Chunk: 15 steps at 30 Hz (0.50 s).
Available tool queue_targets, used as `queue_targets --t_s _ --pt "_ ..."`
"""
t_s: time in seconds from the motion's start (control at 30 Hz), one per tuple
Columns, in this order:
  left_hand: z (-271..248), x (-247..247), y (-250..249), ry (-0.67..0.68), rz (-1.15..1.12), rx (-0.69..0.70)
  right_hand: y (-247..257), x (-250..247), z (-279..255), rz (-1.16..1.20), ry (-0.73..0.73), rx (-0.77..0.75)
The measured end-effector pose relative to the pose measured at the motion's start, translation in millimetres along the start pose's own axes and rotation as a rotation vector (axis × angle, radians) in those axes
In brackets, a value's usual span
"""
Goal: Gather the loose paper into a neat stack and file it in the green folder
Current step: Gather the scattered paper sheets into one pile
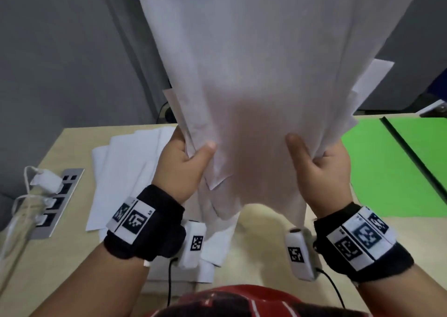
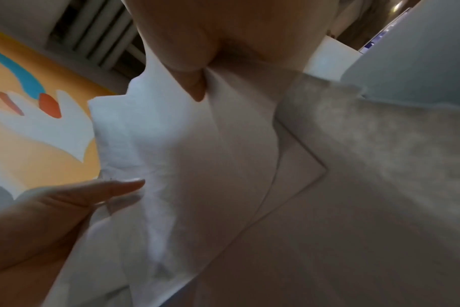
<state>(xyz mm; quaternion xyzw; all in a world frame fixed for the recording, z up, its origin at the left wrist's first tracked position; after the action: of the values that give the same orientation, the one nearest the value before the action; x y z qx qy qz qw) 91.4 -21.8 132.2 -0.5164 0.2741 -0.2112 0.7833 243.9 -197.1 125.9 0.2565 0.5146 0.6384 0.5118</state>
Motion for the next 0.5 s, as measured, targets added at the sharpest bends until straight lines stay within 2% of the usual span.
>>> queue_targets --t_s 0.07,0.13,0.27,0.4,0.5 --pt "-2 -5 -9 -0.027 0.048 0.050 12 0 -3 0.052 0.035 -0.043" --pt "-4 -10 -6 -0.055 0.049 0.030 19 1 -8 0.076 0.075 -0.064" --pt "-9 -10 -3 -0.040 0.040 0.030 15 5 -15 0.185 0.132 -0.016" --pt "-12 -10 -6 -0.026 -0.004 0.043 5 3 -14 0.122 0.071 0.030" --pt "-11 -14 -15 -0.073 -0.062 0.099 16 -4 -14 0.149 0.017 -0.044"
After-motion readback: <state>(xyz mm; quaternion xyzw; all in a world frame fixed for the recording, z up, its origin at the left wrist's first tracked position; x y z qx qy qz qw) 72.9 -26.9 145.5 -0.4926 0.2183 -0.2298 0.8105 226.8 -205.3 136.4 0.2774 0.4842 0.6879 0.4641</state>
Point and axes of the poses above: each hand's wrist, its own z-axis towards the middle knuckle, its own x-axis out of the palm, y = z × x, the point moved 5 cm from there along z, towards the middle knuckle, and after that the axes turned 5 degrees about x, right-handed, at the moved point
